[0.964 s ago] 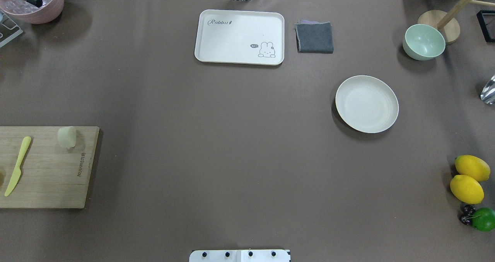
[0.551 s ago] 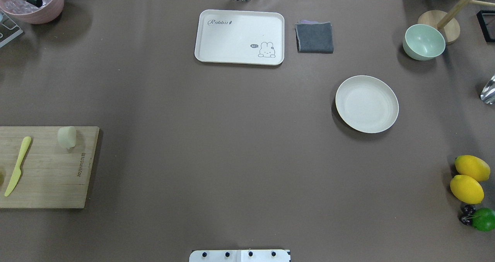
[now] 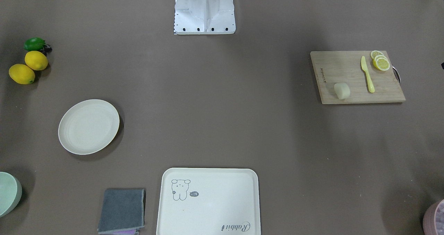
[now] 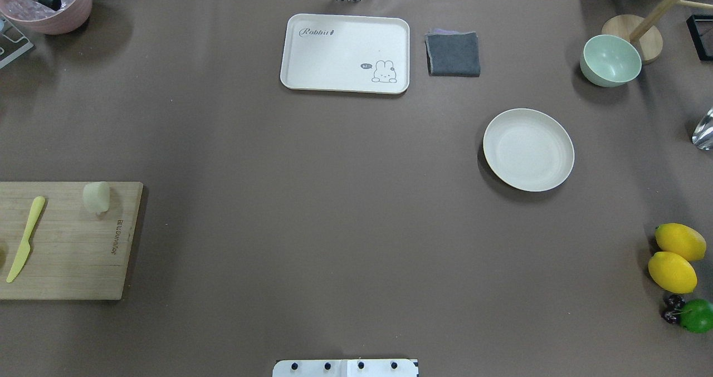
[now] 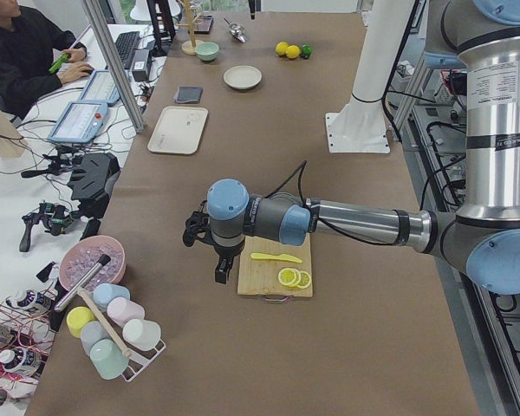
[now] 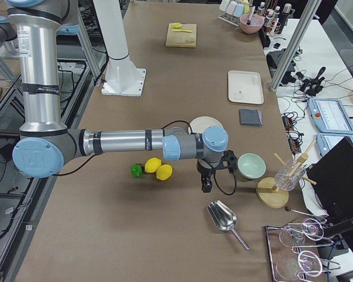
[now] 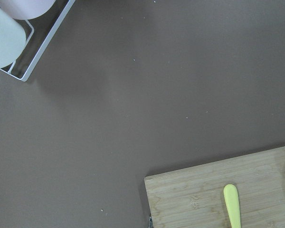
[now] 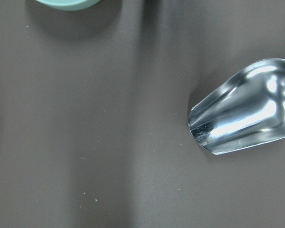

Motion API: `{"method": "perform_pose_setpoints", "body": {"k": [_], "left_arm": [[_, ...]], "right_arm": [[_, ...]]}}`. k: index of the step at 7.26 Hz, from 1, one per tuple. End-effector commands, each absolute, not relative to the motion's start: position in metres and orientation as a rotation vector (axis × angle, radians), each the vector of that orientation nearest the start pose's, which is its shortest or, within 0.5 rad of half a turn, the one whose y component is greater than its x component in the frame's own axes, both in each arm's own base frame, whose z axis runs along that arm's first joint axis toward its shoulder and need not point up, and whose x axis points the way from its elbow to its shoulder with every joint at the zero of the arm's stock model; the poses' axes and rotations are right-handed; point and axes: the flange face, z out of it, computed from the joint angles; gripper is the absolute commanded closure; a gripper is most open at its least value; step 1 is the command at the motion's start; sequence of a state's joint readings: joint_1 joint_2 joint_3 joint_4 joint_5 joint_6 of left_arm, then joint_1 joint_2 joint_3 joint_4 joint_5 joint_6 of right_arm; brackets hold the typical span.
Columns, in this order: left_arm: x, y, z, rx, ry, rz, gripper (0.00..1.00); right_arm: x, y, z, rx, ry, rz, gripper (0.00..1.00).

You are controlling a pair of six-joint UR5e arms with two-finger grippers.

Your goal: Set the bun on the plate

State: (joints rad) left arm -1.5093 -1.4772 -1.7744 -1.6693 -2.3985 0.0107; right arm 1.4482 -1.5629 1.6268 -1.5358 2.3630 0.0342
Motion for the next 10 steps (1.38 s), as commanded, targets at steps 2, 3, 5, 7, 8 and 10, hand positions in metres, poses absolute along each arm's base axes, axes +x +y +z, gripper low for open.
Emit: {"method": "perform_pose_setpoints", "body": {"k": [2, 3, 5, 7, 8, 10], "left_arm": [[-0.031, -0.464, 0.584, 0.183, 0.837, 0.159, 0.02], [-0.031, -0.464, 0.587, 0.177, 0.831, 0.156, 0.02], [-0.032, -0.464, 0.588, 0.177, 0.827, 0.155, 0.02], [-0.032, -0.464, 0.591, 0.169, 0.827, 0.152, 0.02], [-0.032, -0.463, 0.592, 0.167, 0.826, 0.150, 0.02], [-0.032, -0.463, 0.593, 0.164, 0.826, 0.149, 0.02]], "right_arm": [[0.000, -0.504, 0.623, 0.029, -0.804, -0.123, 0.00], [0.000, -0.504, 0.624, 0.027, -0.804, -0.122, 0.00], [-0.001, -0.505, 0.622, 0.029, -0.804, -0.123, 0.00], [-0.003, -0.505, 0.622, 0.027, -0.804, -0.128, 0.00], [-0.005, -0.505, 0.621, 0.029, -0.804, -0.132, 0.00], [-0.010, -0.511, 0.611, 0.060, -0.806, -0.153, 0.00]]}}
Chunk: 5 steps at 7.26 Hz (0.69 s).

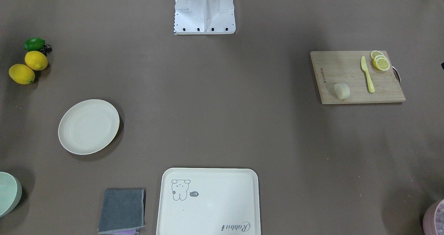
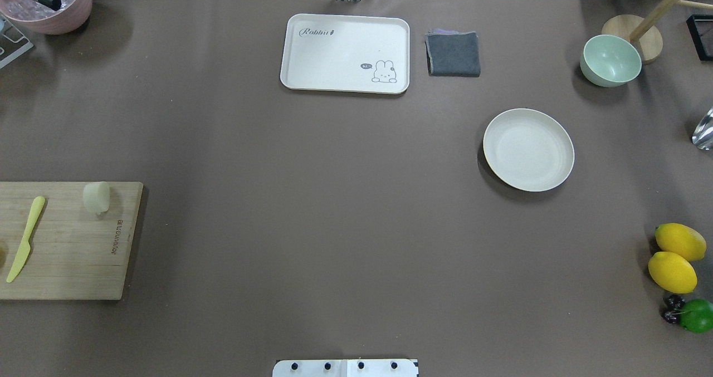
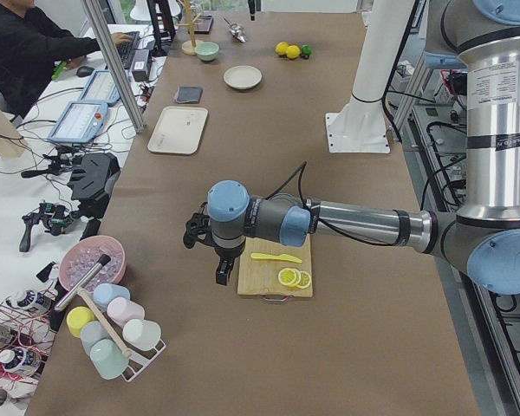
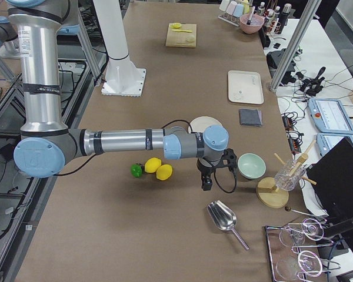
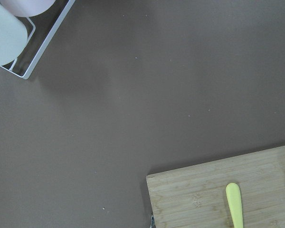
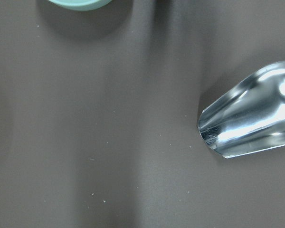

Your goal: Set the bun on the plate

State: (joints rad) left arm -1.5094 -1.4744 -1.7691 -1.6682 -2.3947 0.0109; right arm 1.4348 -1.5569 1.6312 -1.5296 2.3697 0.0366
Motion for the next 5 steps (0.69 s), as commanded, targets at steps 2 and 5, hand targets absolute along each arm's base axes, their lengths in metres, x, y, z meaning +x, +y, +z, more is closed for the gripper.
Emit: {"method": "perform_pose_setpoints", "body": {"k": [2, 5], "left_arm": [[-0.0319, -0.4631, 0.5942, 0.163, 0.826, 0.148, 0.02], [-0.0312, -0.4637, 0.5980, 0.156, 0.826, 0.148, 0.02]], "right_arm": [[-0.0122, -0.5099, 0.6131, 0.112, -0.810, -0.174, 0.00], [-0.0129, -0.5097, 0.6177, 0.104, -0.810, -0.174, 0.00]]}}
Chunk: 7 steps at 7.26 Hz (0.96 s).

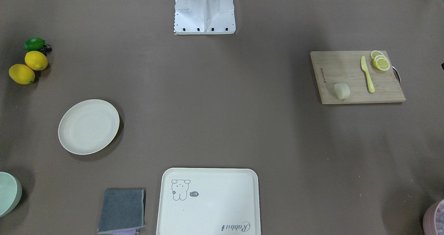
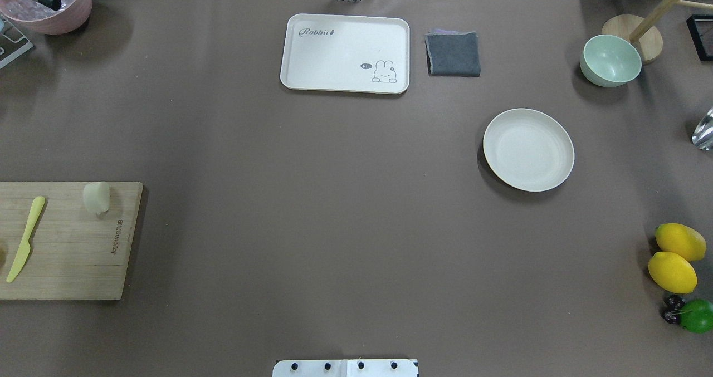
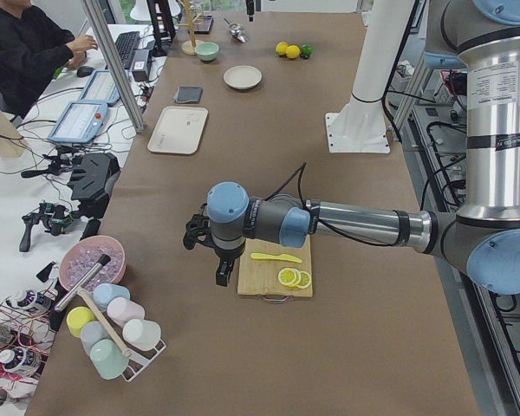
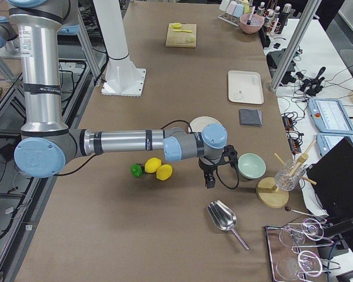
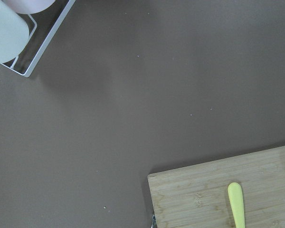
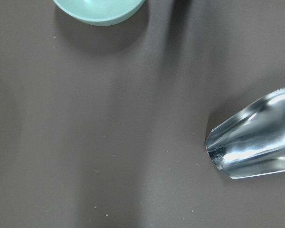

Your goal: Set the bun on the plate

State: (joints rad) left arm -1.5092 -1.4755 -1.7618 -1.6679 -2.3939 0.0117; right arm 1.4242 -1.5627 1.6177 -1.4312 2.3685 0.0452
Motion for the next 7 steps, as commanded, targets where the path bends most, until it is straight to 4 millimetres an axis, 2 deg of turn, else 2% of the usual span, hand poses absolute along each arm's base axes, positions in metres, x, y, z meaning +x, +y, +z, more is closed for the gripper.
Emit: {"method": "perform_pose_setpoints", "body": {"k": [1, 5, 6, 7], "left_arm": [[-0.031, -0.464, 0.598, 0.157, 0.826, 0.148, 0.02], [-0.031, -0.464, 0.597, 0.163, 0.829, 0.155, 0.02], [-0.031, -0.466, 0.595, 0.164, 0.829, 0.152, 0.02], [-0.026, -0.470, 0.592, 0.167, 0.827, 0.167, 0.02]], "right_arm": [[-0.014, -0.510, 0.618, 0.103, -0.810, -0.176, 0.00], [-0.014, -0.510, 0.619, 0.103, -0.811, -0.178, 0.00], [-0.020, -0.512, 0.611, 0.116, -0.836, -0.191, 0.00], [-0.048, -0.513, 0.596, 0.143, -0.906, -0.264, 0.00]]}}
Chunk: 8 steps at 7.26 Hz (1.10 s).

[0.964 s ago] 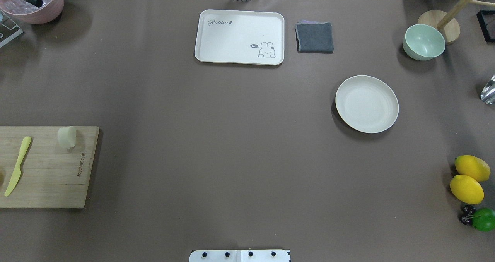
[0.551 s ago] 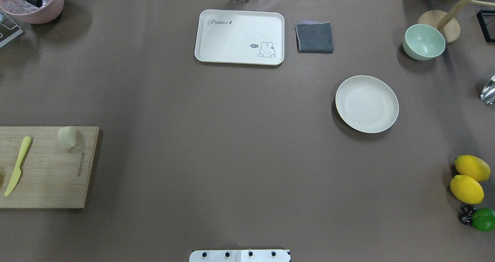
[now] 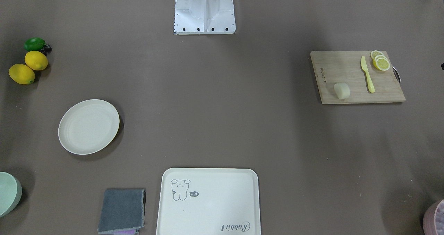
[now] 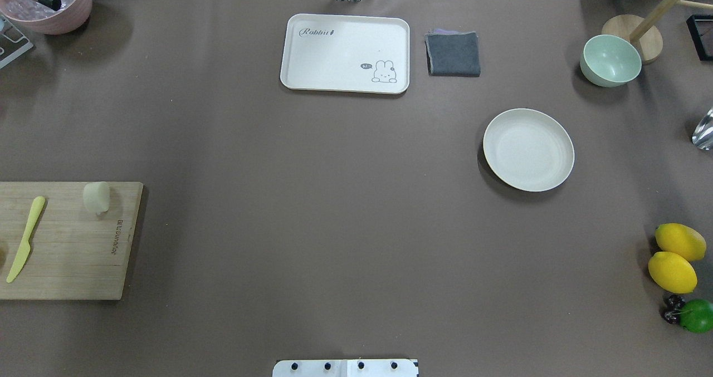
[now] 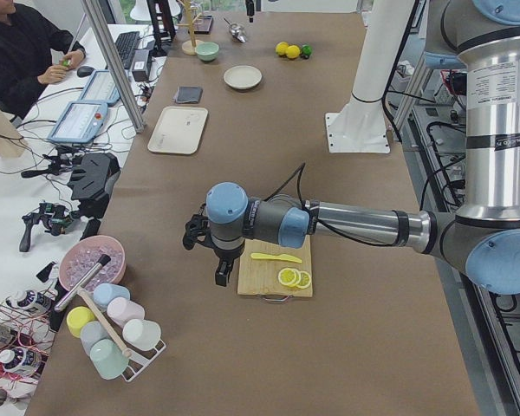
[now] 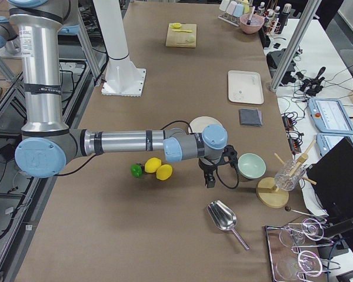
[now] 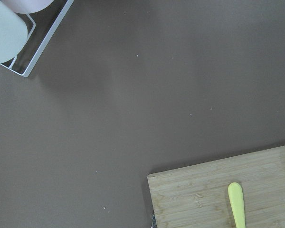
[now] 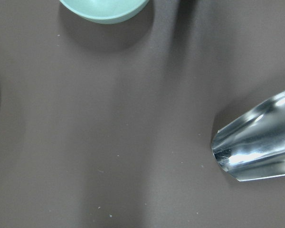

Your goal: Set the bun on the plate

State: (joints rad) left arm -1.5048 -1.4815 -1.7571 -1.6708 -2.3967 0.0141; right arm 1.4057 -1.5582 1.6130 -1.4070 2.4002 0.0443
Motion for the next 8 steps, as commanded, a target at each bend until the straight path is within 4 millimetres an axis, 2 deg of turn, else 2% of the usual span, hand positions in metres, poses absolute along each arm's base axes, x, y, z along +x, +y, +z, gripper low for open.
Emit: {"method": "perform_pose_setpoints", "body": {"k": [1, 2, 3, 5, 6, 7, 8], "left_arm": [[-0.024, -0.470, 0.591, 0.167, 0.827, 0.171, 0.02], [-0.024, -0.470, 0.588, 0.174, 0.827, 0.172, 0.02], [-0.024, -0.470, 0.588, 0.174, 0.827, 0.172, 0.02], [-0.024, -0.470, 0.591, 0.167, 0.831, 0.167, 0.02], [-0.024, -0.468, 0.592, 0.166, 0.832, 0.168, 0.02], [-0.024, -0.468, 0.592, 0.166, 0.832, 0.168, 0.02], [-0.024, -0.468, 0.594, 0.164, 0.830, 0.168, 0.02]], "right_arm": [[-0.079, -0.512, 0.585, 0.173, -0.931, -0.316, 0.00], [-0.129, -0.523, 0.556, 0.103, -0.954, -0.214, 0.00], [-0.164, -0.528, 0.552, 0.072, -0.948, -0.186, 0.00], [-0.190, -0.538, 0.568, 0.061, -0.953, -0.153, 0.13], [-0.222, -0.535, 0.565, 0.052, -0.933, -0.117, 0.22], [-0.240, -0.535, 0.556, 0.042, -0.935, -0.087, 0.34], [-0.252, -0.533, 0.558, 0.039, -0.920, -0.096, 0.46]]}}
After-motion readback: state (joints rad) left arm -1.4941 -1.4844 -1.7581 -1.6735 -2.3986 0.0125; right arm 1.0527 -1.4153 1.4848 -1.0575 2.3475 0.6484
